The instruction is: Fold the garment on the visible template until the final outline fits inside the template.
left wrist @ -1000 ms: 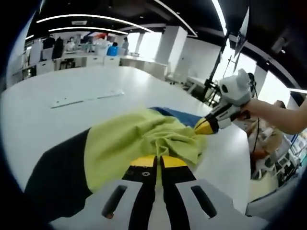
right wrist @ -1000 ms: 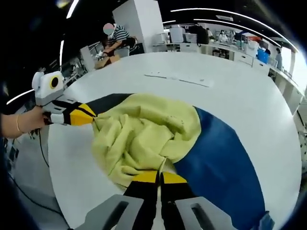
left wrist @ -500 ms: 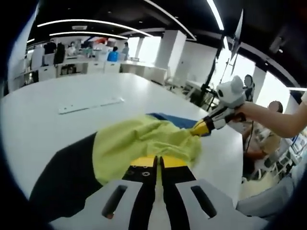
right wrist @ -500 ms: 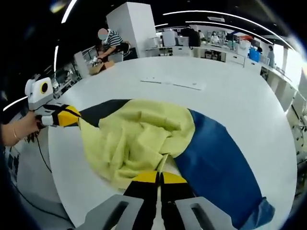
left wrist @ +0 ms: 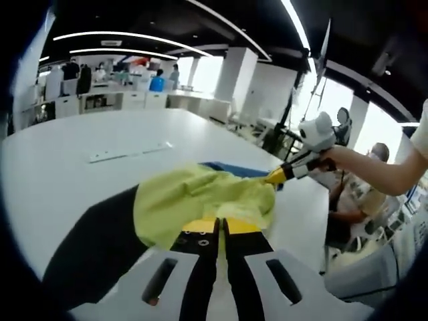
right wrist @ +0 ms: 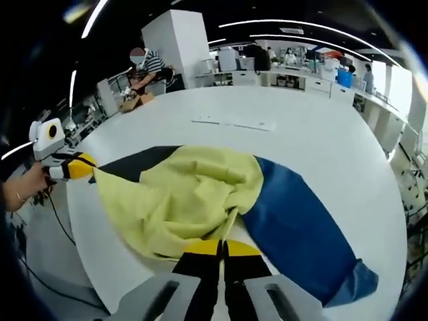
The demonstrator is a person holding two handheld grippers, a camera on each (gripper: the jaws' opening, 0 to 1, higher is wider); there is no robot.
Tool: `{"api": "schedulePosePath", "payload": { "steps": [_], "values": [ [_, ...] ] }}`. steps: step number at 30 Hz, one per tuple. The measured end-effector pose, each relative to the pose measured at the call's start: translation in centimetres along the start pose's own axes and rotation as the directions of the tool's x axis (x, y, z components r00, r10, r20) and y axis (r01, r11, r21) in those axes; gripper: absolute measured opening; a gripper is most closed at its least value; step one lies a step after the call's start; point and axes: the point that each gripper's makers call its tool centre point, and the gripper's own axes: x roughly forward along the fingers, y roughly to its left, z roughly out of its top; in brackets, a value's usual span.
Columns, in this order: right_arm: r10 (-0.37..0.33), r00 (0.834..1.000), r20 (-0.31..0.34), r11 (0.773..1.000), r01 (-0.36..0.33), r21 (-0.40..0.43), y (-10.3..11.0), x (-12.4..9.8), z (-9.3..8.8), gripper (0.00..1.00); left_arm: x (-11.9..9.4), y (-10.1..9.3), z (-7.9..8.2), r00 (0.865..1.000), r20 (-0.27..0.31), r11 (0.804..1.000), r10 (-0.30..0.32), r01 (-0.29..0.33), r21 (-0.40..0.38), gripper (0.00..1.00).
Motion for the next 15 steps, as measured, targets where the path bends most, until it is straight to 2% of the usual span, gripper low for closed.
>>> {"api": "schedulePosePath", "payload": {
  "steps": [10, 15],
  "values": [
    [-0.034, 0.999, 0.023, 0.998, 0.033, 0.050, 0.4, -1.7, -1.0, 0.00, -2.3, -0.9, -1.5, 1.000, -0.028, 1.000, 0.011, -0.011, 0.005, 0.00],
    [-0.076, 0.997, 0.025, 0.996, 0.075, 0.052, 0.3, -2.5, -1.7, 0.00, -3.1, -1.2, -2.3, 0.999, -0.033, 1.000, 0.022, -0.022, -0.007, 0.00]
  ]
}}
